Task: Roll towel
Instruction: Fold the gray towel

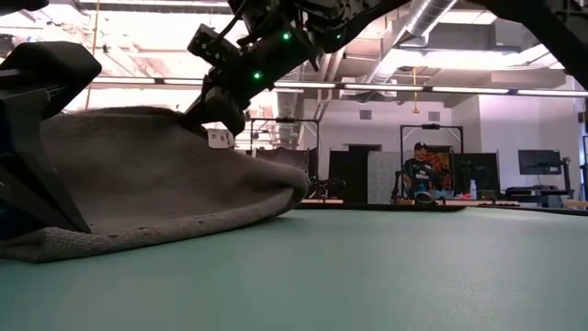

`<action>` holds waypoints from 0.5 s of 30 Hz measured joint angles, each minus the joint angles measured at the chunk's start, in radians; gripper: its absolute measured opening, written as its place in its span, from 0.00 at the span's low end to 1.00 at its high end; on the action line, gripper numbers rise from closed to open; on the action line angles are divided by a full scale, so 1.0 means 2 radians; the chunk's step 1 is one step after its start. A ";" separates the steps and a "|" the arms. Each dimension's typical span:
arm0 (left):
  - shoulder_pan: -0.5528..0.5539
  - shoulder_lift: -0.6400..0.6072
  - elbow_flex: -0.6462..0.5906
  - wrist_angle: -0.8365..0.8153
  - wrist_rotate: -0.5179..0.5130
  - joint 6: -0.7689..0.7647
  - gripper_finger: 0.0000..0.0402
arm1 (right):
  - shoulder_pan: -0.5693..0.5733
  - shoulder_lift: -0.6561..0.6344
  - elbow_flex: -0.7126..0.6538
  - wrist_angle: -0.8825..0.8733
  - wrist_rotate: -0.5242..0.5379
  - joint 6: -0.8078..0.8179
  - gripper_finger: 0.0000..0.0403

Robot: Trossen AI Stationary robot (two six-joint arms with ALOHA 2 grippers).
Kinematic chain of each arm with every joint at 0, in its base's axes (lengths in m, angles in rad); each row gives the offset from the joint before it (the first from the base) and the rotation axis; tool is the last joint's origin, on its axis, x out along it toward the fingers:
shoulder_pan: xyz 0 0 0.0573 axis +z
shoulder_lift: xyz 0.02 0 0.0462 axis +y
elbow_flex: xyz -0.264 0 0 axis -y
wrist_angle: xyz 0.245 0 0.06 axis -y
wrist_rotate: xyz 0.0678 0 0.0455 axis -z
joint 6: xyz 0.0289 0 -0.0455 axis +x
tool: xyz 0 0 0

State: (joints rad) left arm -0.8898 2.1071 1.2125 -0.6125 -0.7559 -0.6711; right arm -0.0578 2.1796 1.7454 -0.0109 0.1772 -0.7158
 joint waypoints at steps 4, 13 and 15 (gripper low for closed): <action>0.000 0.000 0.000 0.000 0.000 0.000 0.00 | -0.012 0.000 0.000 0.007 -0.033 0.002 0.04; 0.002 0.000 0.000 -0.001 0.000 -0.001 0.00 | -0.019 0.001 0.000 0.016 -0.091 0.031 0.23; 0.002 0.000 0.000 -0.001 0.000 -0.001 0.00 | -0.019 0.001 0.000 0.015 -0.107 0.031 0.26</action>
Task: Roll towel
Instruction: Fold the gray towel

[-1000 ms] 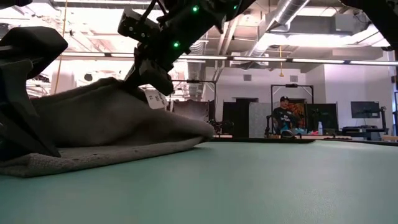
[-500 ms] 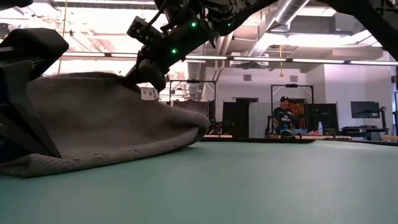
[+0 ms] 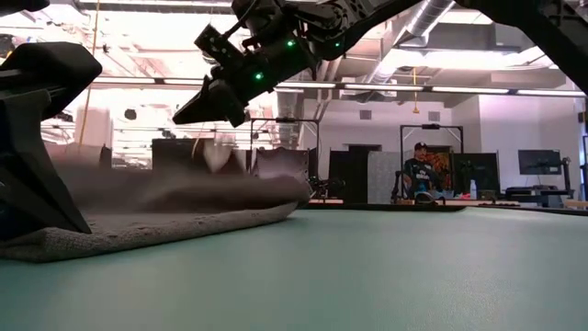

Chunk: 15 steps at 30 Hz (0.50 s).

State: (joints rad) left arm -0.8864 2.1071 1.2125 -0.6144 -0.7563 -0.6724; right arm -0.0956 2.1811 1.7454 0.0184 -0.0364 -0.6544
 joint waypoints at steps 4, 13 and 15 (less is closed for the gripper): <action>0.000 0.000 0.000 0.000 0.000 -0.001 0.00 | 0.000 0.000 0.000 -0.004 -0.010 0.001 0.32; -0.005 -0.001 0.000 -0.008 0.002 -0.008 0.00 | 0.017 -0.104 0.014 -0.251 0.051 -0.011 0.42; -0.006 -0.001 0.000 -0.009 0.000 -0.010 0.00 | 0.009 -0.133 -0.002 -0.311 0.017 0.028 0.41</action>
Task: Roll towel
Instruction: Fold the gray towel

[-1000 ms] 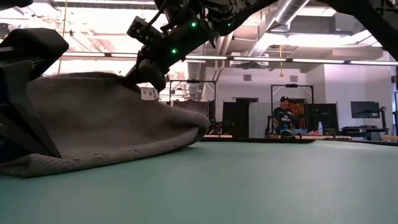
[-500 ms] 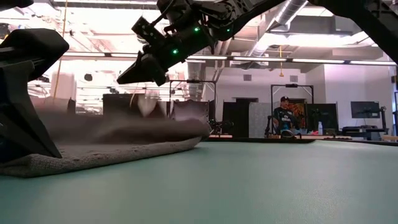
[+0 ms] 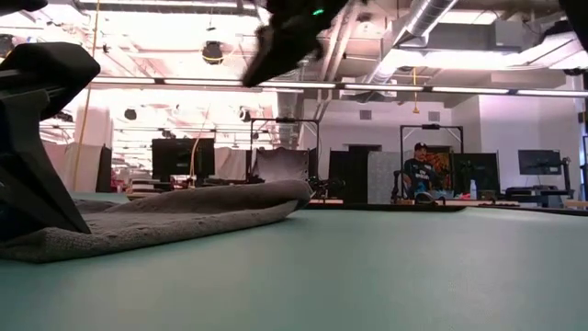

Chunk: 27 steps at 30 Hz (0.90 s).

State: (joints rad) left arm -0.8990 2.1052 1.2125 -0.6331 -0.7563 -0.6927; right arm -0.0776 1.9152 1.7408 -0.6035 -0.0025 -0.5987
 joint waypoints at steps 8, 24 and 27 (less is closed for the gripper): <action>-0.006 0.000 0.000 -0.014 0.000 -0.011 0.00 | -0.037 -0.113 -0.236 0.077 -0.065 0.115 0.37; -0.005 -0.006 -0.001 -0.018 0.000 -0.022 0.00 | -0.024 -0.034 -0.333 0.305 -0.018 0.129 0.61; -0.005 -0.006 -0.001 -0.018 0.000 -0.023 0.00 | -0.015 -0.012 -0.320 0.292 -0.018 0.129 0.62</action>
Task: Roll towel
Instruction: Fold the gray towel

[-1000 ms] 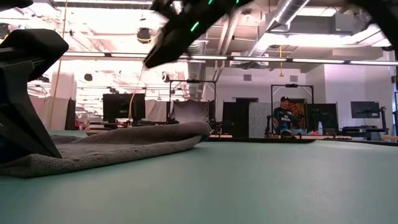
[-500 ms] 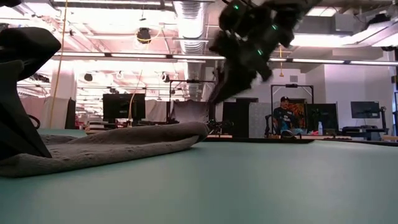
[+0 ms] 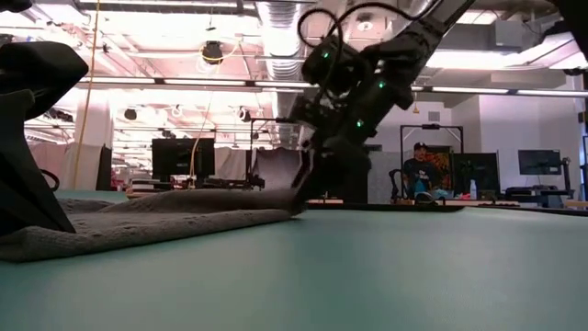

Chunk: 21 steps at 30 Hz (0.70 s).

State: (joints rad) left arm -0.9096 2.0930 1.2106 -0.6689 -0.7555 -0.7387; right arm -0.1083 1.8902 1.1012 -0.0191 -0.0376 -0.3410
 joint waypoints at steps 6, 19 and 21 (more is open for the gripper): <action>-0.001 0.000 0.000 0.000 0.000 -0.002 0.00 | 0.007 0.004 0.021 -0.003 0.006 -0.003 0.55; -0.002 0.000 0.000 -0.001 0.000 -0.005 0.00 | -0.006 0.002 0.037 -0.015 0.060 -0.024 0.09; -0.002 0.000 0.000 0.000 0.000 -0.005 0.00 | -0.011 0.002 0.037 -0.012 0.072 -0.030 0.04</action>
State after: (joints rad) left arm -0.9138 2.0930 1.2114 -0.6697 -0.7555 -0.7486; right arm -0.1308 1.8938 1.1755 -0.0422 0.1056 -0.4008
